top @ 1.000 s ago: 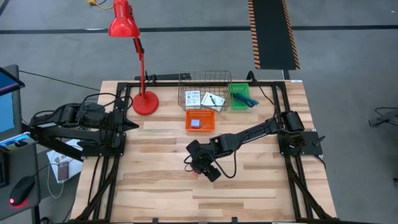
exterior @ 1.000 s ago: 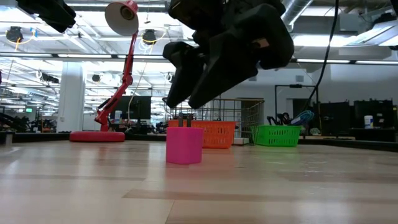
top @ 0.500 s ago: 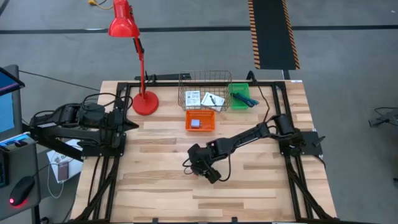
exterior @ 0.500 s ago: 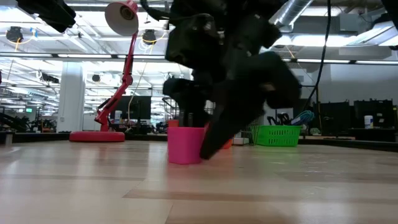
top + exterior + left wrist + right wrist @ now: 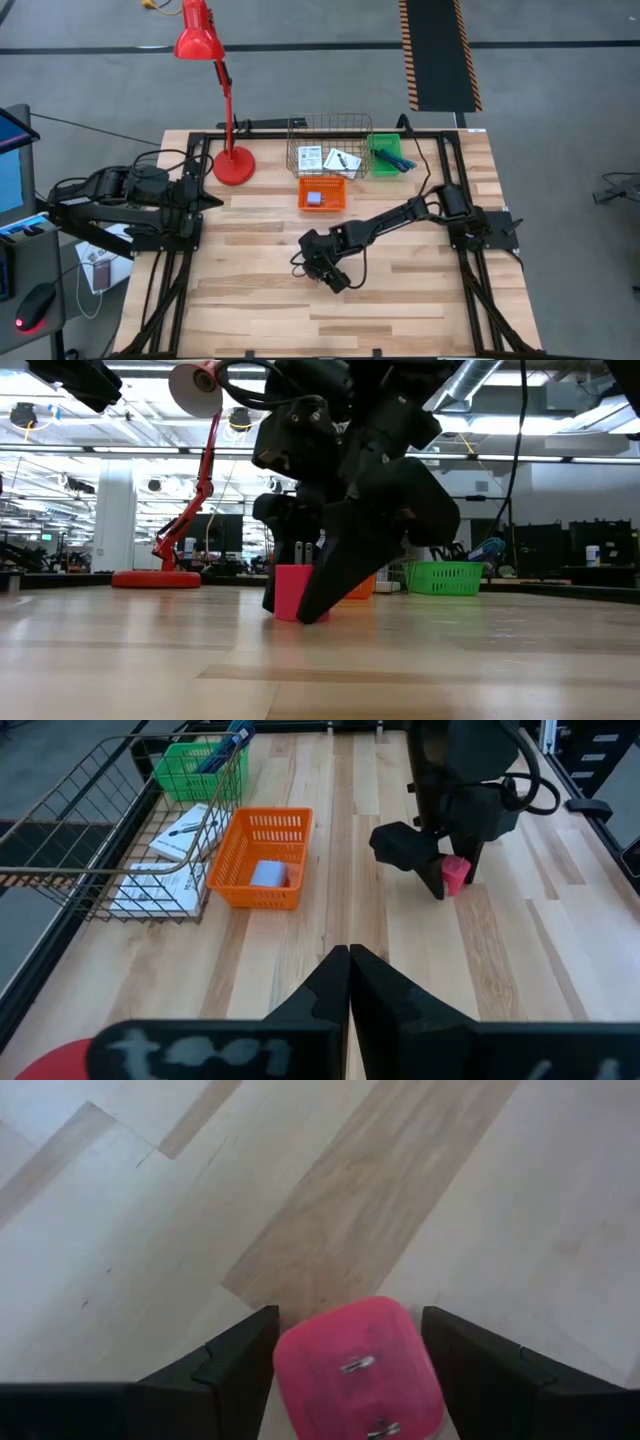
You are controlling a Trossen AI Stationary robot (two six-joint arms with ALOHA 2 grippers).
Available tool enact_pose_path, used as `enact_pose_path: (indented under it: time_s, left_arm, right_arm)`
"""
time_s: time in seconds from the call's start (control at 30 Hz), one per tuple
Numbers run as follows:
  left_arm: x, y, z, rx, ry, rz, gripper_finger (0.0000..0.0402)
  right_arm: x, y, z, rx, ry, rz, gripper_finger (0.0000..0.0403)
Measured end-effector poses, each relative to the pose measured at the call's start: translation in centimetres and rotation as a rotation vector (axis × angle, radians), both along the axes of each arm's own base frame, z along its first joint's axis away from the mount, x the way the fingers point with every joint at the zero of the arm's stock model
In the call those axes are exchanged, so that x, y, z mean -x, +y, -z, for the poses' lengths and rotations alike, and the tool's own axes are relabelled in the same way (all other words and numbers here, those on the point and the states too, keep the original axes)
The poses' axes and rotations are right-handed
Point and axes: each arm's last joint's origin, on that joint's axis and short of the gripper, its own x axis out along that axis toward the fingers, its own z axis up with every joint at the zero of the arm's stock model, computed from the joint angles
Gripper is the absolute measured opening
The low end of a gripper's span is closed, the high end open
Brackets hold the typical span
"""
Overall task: Pick and place items into bin
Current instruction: Put the pink charger adapter into the orange bin
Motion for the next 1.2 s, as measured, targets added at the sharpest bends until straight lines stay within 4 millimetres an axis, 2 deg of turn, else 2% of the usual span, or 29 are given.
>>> enact_pose_path:
  time_s: [0.2,0.4,0.67,0.83,1.0,1.2]
  left_arm:
    - [0.0,0.0,0.0,-0.001,0.000,0.000,0.0000]
    - [0.0,0.0,0.0,0.005,0.000,-0.003,0.0000]
    - [0.0,0.0,0.0,0.005,0.000,-0.002,0.0000]
    - [0.0,0.0,0.0,0.004,0.000,-0.002,0.0000]
    - [0.0,0.0,0.0,-0.001,0.000,0.001,0.0000]
    - [0.0,0.0,0.0,0.004,0.000,-0.002,0.0000]
  right_arm:
    - [-0.1,-0.4,0.0,-0.006,0.005,0.017,0.0227]
    - [0.0,-0.5,0.1,-0.012,0.018,0.041,0.0154]
    - [0.3,-1.5,-0.3,0.106,0.046,0.108,0.0150]
    - [0.1,-3.8,-1.7,0.265,0.047,0.210,0.0149]
    - [-0.4,-6.4,-4.9,0.464,-0.004,0.319,0.0148]
    - [-1.2,-10.5,-6.9,0.545,-0.036,0.437,0.0148]
